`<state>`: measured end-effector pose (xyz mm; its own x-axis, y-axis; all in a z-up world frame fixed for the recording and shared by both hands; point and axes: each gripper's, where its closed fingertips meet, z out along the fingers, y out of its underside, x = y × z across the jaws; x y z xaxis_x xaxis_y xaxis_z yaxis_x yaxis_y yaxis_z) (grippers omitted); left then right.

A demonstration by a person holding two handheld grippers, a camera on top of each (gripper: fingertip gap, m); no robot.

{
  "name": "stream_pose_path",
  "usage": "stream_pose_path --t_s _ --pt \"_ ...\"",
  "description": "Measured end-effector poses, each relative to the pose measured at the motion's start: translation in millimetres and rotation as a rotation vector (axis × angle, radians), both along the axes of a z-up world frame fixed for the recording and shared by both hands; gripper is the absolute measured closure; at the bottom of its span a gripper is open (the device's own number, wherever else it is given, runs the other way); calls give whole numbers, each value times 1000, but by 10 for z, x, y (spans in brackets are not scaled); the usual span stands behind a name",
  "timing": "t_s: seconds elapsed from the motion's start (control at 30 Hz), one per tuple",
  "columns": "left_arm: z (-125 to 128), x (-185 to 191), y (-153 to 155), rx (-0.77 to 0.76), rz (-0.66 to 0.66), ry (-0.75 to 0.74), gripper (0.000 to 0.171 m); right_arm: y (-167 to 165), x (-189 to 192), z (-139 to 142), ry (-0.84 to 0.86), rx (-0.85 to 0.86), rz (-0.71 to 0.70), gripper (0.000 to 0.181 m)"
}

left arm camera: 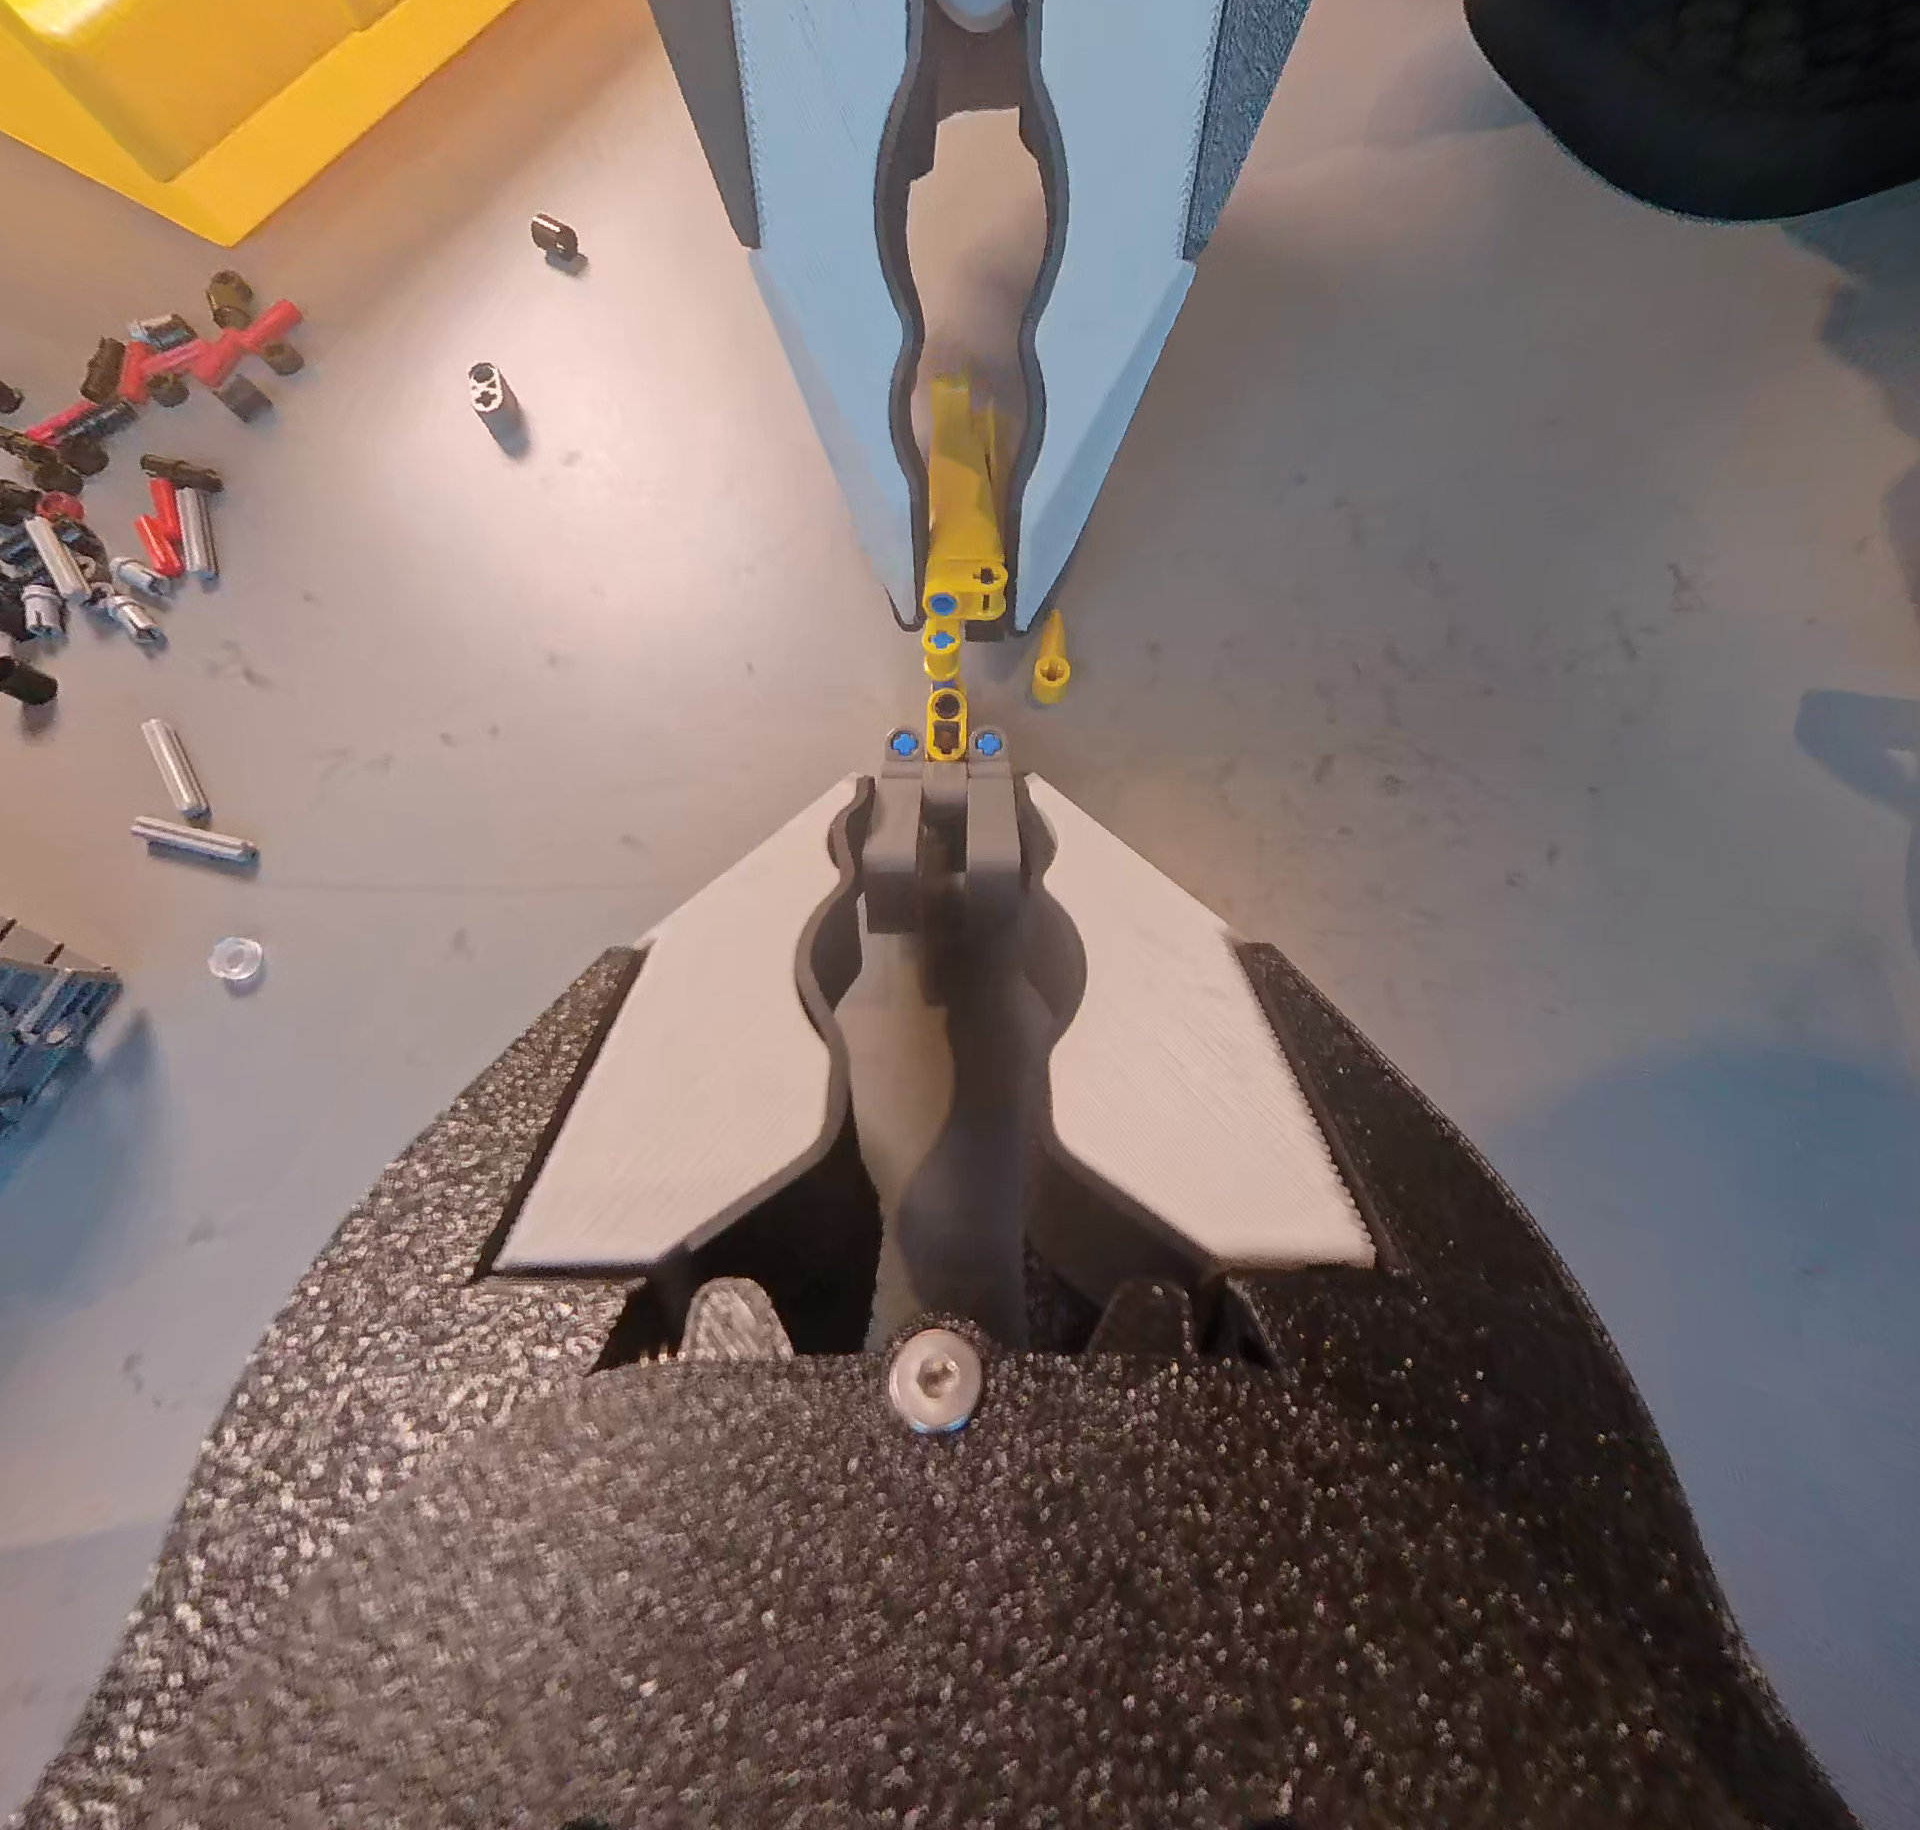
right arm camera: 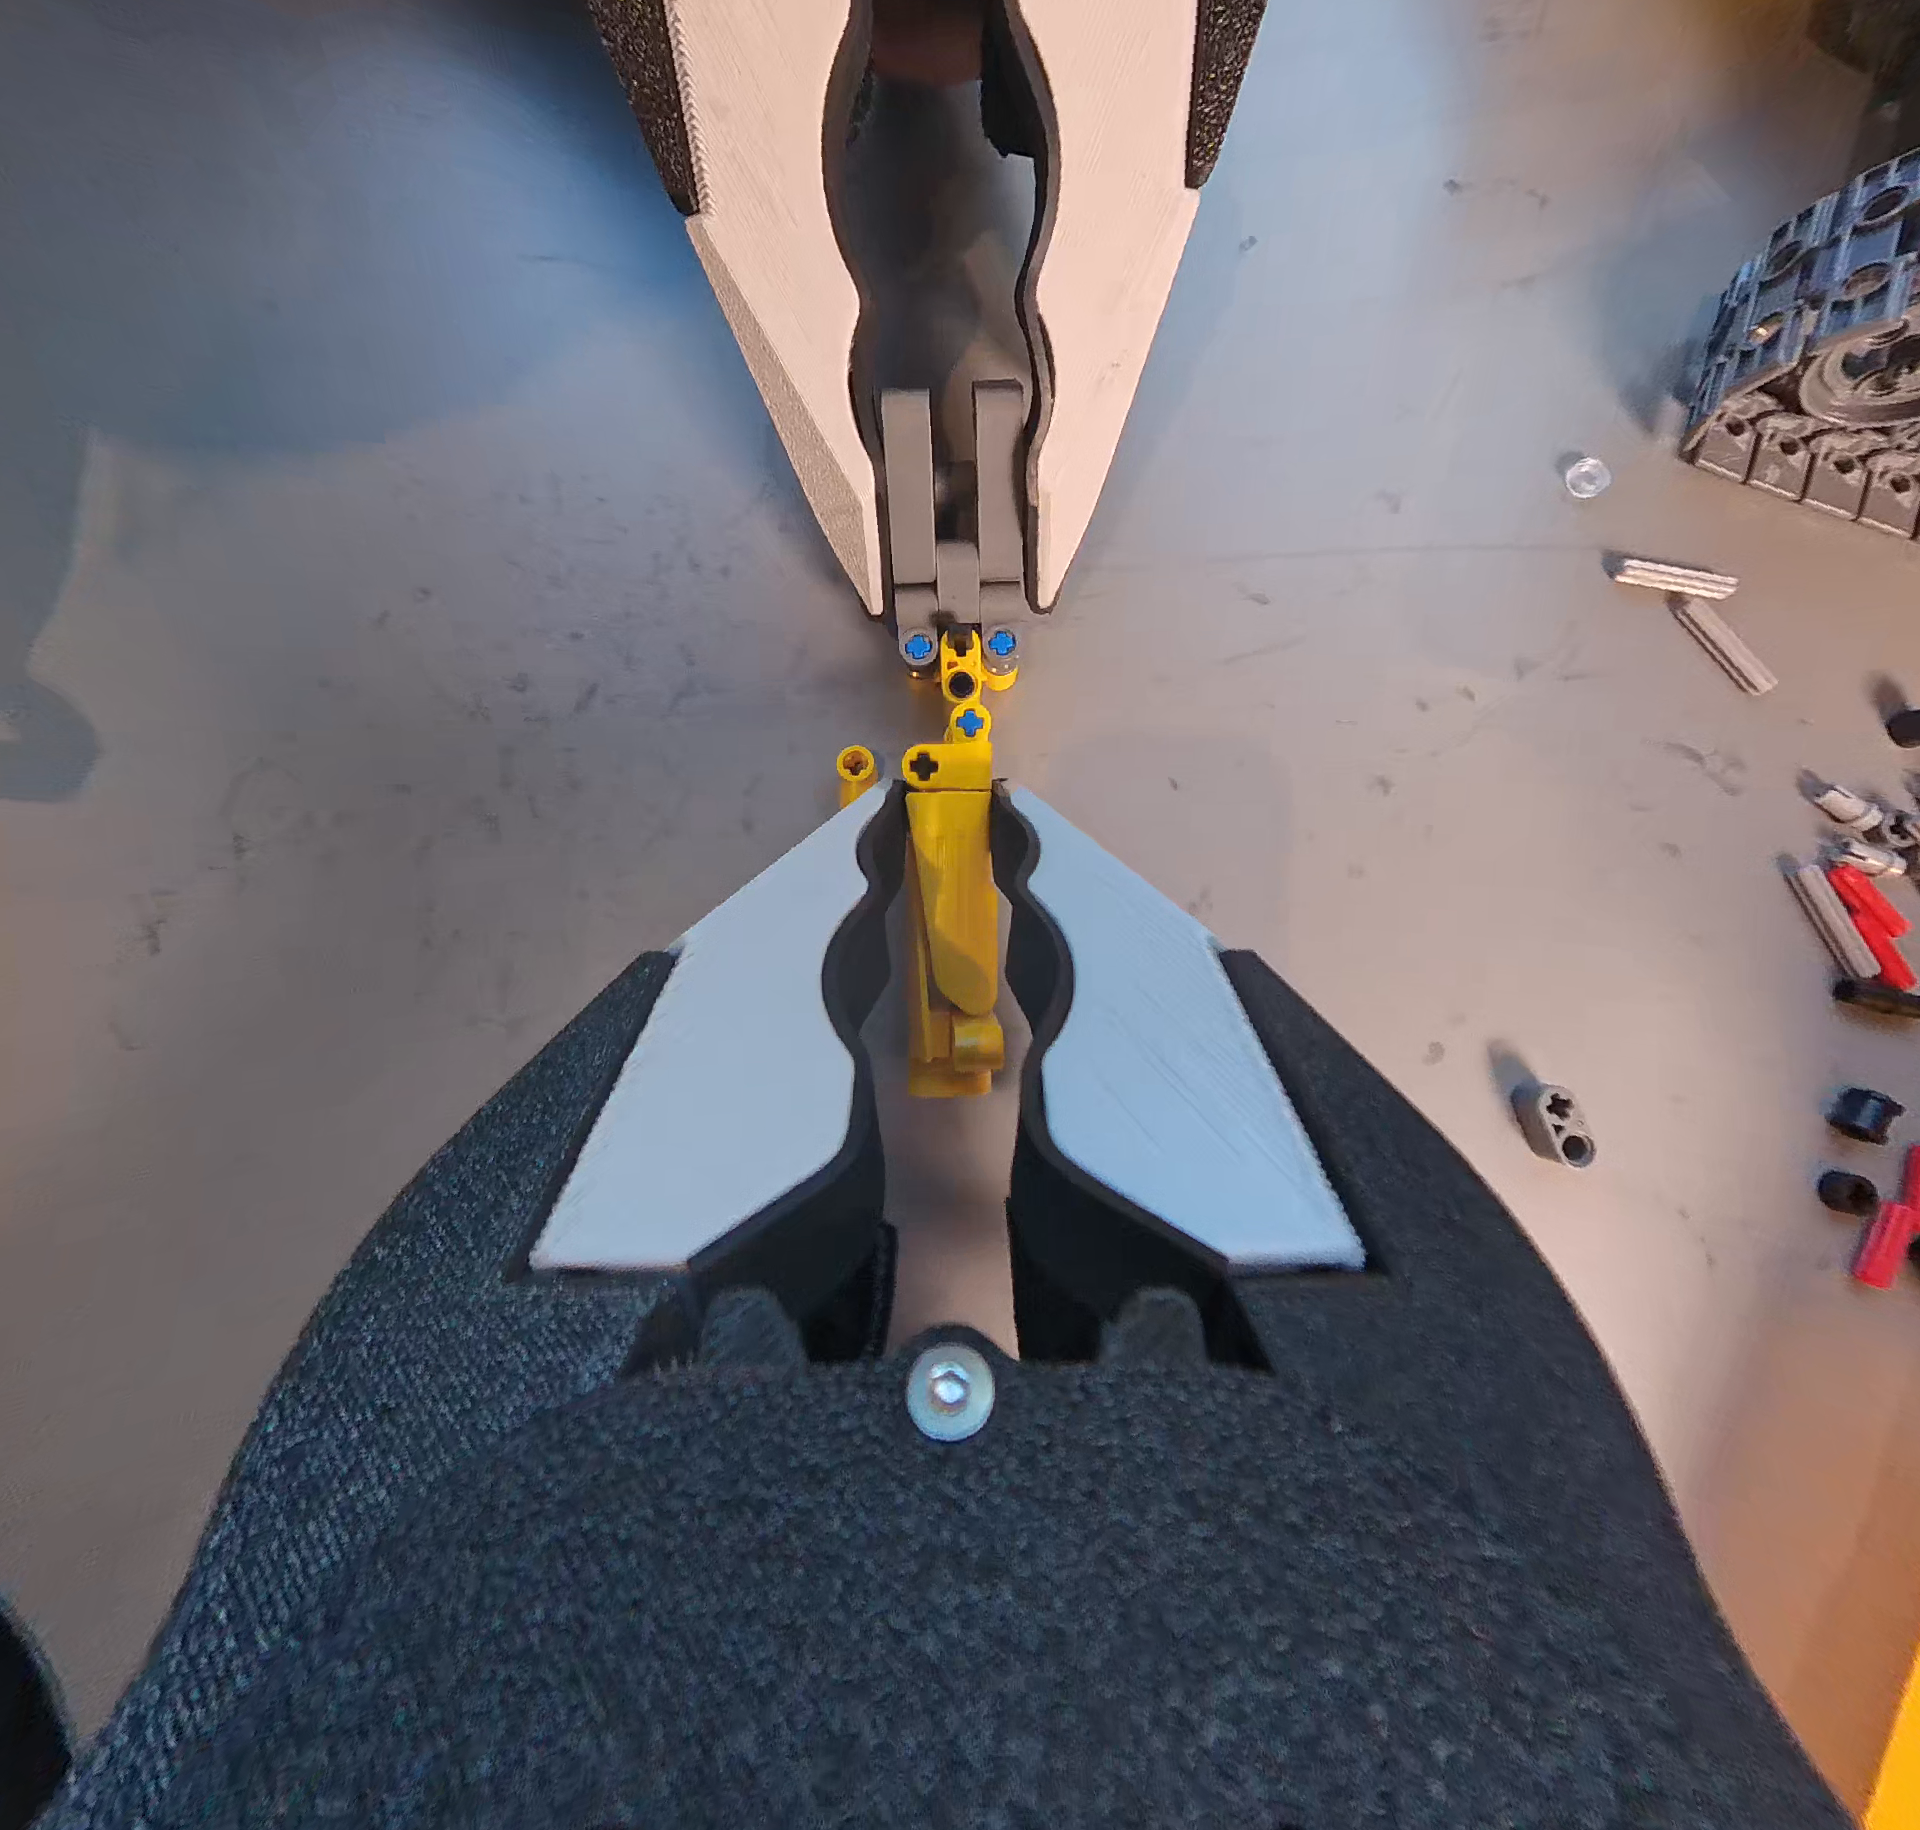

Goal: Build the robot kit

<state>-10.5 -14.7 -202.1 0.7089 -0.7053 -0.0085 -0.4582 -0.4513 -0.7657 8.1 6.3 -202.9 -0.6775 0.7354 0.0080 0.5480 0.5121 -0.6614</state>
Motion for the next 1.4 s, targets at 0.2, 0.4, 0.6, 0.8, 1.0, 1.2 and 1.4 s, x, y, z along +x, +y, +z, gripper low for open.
stream_pose_path --t_s 0.2,0.4,0.6,0.8,1.0,1.2,1.4 --pt "-4 2 -3 -2 -3 2 146 9 0 5 14 0 -2 164" --pt "-6 10 -11 -5 -10 5 146 -42 -35 93 63 2 13 161" --pt "-7 5 -14 -7 -11 7 146 -74 -50 72 63 -12 14 165" --pt "-3 -1 -25 -9 -15 12 146 -76 -51 67 3 -28 -4 166" --pt "9 -5 -33 -7 -17 16 147 -92 -56 49 -107 57 40 166" --pt "55 -5 -25 -2 -9 -35 147 -96 -67 28 -203 187 108 166" --pt "84 9 -10 10 -1 -58 146 -126 -94 15 -276 219 153 167"
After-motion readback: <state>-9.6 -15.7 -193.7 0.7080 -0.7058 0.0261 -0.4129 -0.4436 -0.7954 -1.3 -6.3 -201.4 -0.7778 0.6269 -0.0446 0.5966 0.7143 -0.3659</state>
